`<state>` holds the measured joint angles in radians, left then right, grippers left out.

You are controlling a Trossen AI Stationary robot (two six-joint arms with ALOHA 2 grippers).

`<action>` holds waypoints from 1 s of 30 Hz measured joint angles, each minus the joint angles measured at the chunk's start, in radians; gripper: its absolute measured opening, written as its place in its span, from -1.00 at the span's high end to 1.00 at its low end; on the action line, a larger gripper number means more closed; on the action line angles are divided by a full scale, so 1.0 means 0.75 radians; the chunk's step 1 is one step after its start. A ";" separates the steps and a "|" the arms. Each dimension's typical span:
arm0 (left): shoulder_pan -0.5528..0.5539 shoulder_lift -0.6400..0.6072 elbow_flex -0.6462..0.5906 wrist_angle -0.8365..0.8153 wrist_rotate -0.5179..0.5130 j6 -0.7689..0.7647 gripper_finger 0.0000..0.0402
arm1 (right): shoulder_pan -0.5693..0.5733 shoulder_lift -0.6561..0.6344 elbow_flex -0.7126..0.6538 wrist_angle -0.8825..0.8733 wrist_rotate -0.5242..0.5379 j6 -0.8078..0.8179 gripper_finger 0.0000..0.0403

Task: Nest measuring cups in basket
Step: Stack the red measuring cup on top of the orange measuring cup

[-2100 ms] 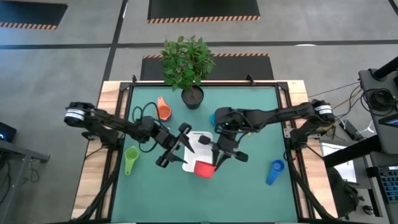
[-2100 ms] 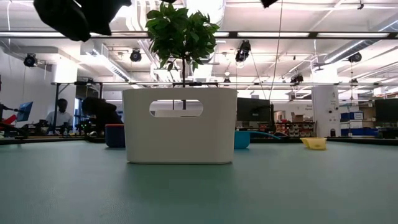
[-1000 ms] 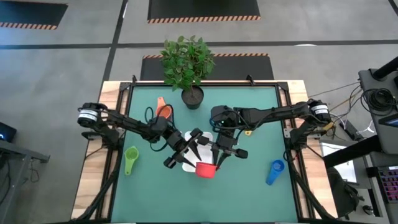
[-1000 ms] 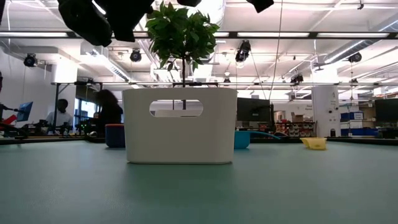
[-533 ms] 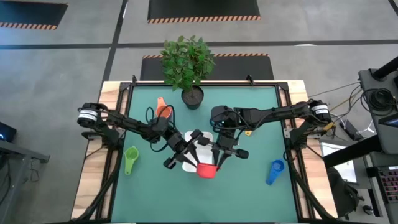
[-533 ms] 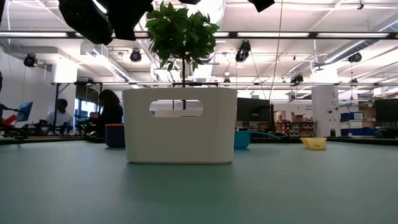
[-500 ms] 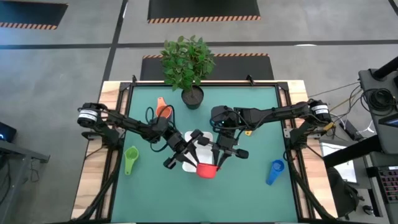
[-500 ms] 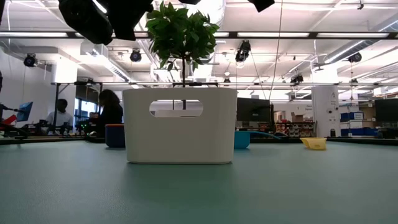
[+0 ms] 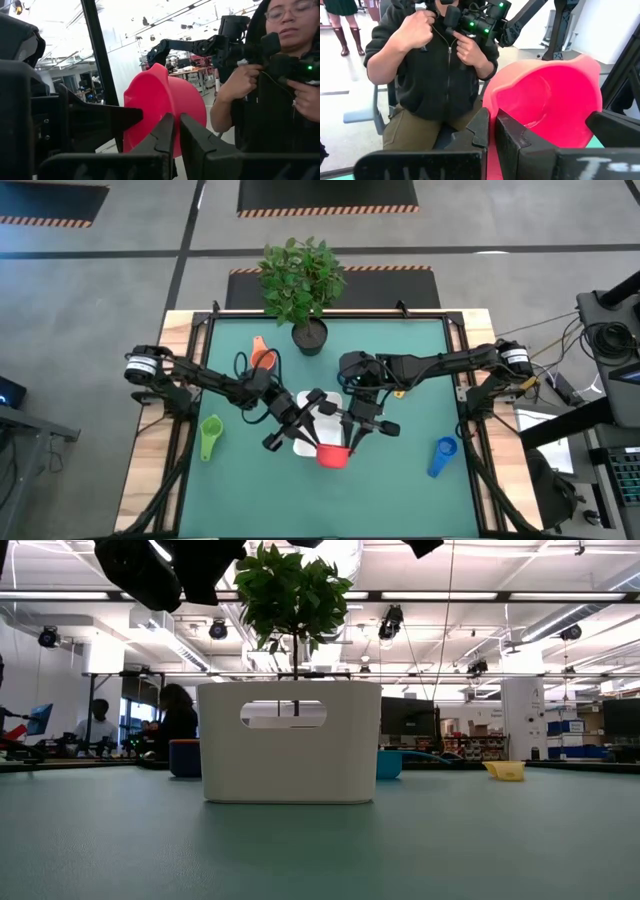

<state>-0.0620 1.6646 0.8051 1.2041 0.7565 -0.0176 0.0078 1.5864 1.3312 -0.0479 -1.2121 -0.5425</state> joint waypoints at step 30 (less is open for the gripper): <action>0.079 -0.215 -0.274 -0.107 -0.131 -0.050 0.15 | 0.028 -0.129 -0.004 -0.248 0.088 -0.683 0.96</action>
<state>-0.0025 1.5036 0.5996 1.1238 0.6584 -0.0553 0.0286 1.4893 1.3281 -0.2342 -1.1460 -1.0545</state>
